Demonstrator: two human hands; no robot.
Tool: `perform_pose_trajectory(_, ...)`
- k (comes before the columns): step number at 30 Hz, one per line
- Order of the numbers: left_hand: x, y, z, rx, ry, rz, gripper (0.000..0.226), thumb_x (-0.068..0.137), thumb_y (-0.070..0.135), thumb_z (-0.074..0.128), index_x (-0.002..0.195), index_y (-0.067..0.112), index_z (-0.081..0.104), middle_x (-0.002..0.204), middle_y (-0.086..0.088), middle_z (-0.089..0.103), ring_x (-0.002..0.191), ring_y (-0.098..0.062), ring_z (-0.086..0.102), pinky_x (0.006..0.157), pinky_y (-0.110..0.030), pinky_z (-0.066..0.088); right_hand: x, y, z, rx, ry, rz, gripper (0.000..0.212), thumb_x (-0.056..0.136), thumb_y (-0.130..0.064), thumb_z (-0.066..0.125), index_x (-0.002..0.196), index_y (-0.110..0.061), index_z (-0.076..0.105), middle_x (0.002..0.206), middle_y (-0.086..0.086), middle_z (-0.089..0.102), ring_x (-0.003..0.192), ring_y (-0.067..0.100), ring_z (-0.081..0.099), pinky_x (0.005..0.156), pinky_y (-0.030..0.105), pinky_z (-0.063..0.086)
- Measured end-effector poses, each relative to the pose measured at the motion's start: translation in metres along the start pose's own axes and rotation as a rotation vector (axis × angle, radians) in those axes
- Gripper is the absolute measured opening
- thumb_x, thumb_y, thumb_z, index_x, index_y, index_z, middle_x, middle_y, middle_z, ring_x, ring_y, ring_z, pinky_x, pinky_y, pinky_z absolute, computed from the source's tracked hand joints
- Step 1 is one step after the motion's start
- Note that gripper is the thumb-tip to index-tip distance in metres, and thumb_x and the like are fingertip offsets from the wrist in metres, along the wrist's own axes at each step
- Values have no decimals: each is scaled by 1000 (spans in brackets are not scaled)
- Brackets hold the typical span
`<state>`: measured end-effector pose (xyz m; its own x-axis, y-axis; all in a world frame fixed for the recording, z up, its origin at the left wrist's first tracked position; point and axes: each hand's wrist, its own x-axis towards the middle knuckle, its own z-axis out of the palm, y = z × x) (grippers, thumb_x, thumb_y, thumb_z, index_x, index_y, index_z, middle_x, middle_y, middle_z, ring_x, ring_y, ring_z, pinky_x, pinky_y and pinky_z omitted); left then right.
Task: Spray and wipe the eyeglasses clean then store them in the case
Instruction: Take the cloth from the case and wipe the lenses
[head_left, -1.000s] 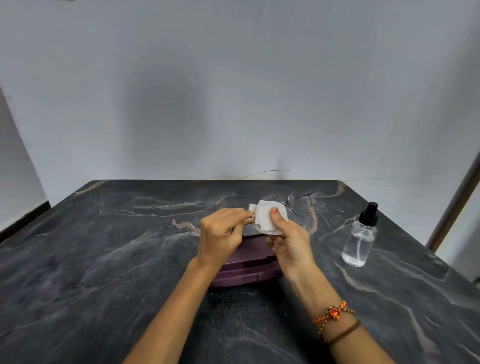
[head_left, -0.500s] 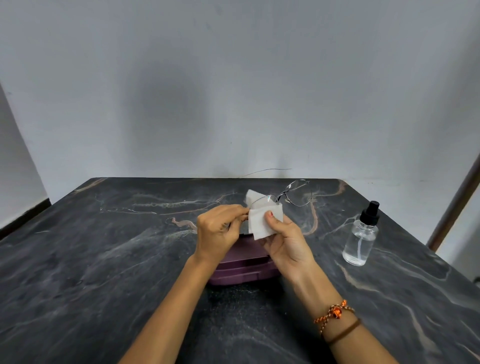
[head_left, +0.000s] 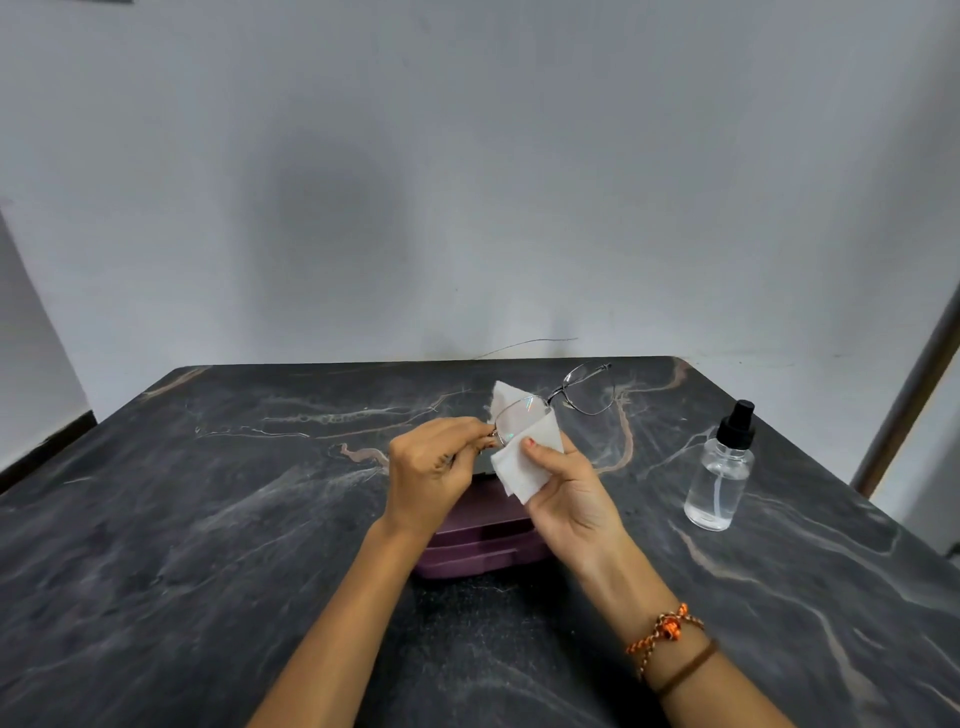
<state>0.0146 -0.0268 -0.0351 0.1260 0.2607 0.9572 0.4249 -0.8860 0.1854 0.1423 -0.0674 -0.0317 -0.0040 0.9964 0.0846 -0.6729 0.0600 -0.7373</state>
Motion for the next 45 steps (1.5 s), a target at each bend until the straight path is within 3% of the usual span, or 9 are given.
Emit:
perform_pose_trajectory(4, 2, 3, -1, 3, -3, 4, 9, 61, -12, 71, 67, -6, 72, 65, -12, 72, 61, -19, 69, 58, -26, 53, 1, -1, -3, -107, 17, -62, 22, 69, -18, 59, 88, -10, 66, 69, -4, 72, 65, 5, 66, 55, 16, 52)
perform_pose_trajectory(8, 1, 4, -1, 4, -52, 31, 11, 60, -14, 71, 67, -6, 72, 64, -12, 72, 61, -20, 69, 57, -29, 54, 1, 0, -4, -188, 128, -82, 16, 78, -24, 58, 82, -11, 67, 59, -7, 69, 54, 2, 58, 48, 12, 43)
perform_pose_trajectory(13, -3, 2, 2, 27, -91, 61, 16, 59, -18, 68, 66, -5, 72, 64, -11, 71, 58, -19, 68, 58, -22, 52, 1, 3, -3, -29, 127, -78, 9, 79, -7, 58, 86, -6, 64, 63, -3, 71, 57, 4, 65, 51, 15, 51)
perform_pose_trajectory(17, -1, 0, 0, 35, -44, 43, 18, 59, -19, 66, 67, -5, 72, 65, -12, 72, 60, -20, 69, 58, -26, 53, -2, -2, 0, -34, 39, -27, 29, 62, -1, 61, 91, -3, 64, 72, 2, 73, 67, 9, 69, 59, 19, 56)
perform_pose_trajectory(22, 0, 4, 1, 2, -53, 53, 12, 59, -15, 71, 67, -6, 72, 65, -12, 71, 61, -20, 69, 59, -25, 53, 0, -6, -1, 132, 160, 16, 10, 84, -2, 53, 85, -8, 61, 62, 0, 70, 56, 7, 66, 47, 15, 50)
perform_pose_trajectory(27, -3, 3, 3, 5, -75, 64, 14, 58, -15, 72, 68, -6, 72, 65, -13, 72, 60, -20, 69, 58, -27, 53, -1, -7, 0, 353, 130, -13, 13, 81, -1, 52, 91, -5, 60, 69, 8, 73, 65, 17, 71, 59, 25, 59)
perform_pose_trajectory(35, -3, 1, 3, 28, -73, 75, 5, 64, -9, 71, 68, -5, 72, 66, -12, 72, 61, -20, 69, 58, -26, 53, -1, -5, -3, 16, 127, 37, 11, 84, -17, 55, 86, -9, 62, 59, -1, 68, 50, 4, 61, 46, 15, 48)
perform_pose_trajectory(39, -2, 1, 2, 26, -69, 87, 8, 71, -3, 65, 68, -5, 72, 66, -11, 72, 61, -19, 69, 59, -25, 53, 0, -7, -5, -168, 148, 37, 29, 71, -27, 63, 93, -8, 64, 65, -4, 68, 51, 2, 59, 46, 13, 44)
perform_pose_trajectory(45, -4, 0, 3, 26, -65, 101, 12, 72, -2, 61, 67, -4, 72, 64, -10, 72, 59, -19, 68, 59, -21, 52, 0, -4, -3, 65, 255, 105, 3, 79, -10, 62, 79, -10, 59, 54, -2, 65, 45, 4, 58, 42, 13, 45)
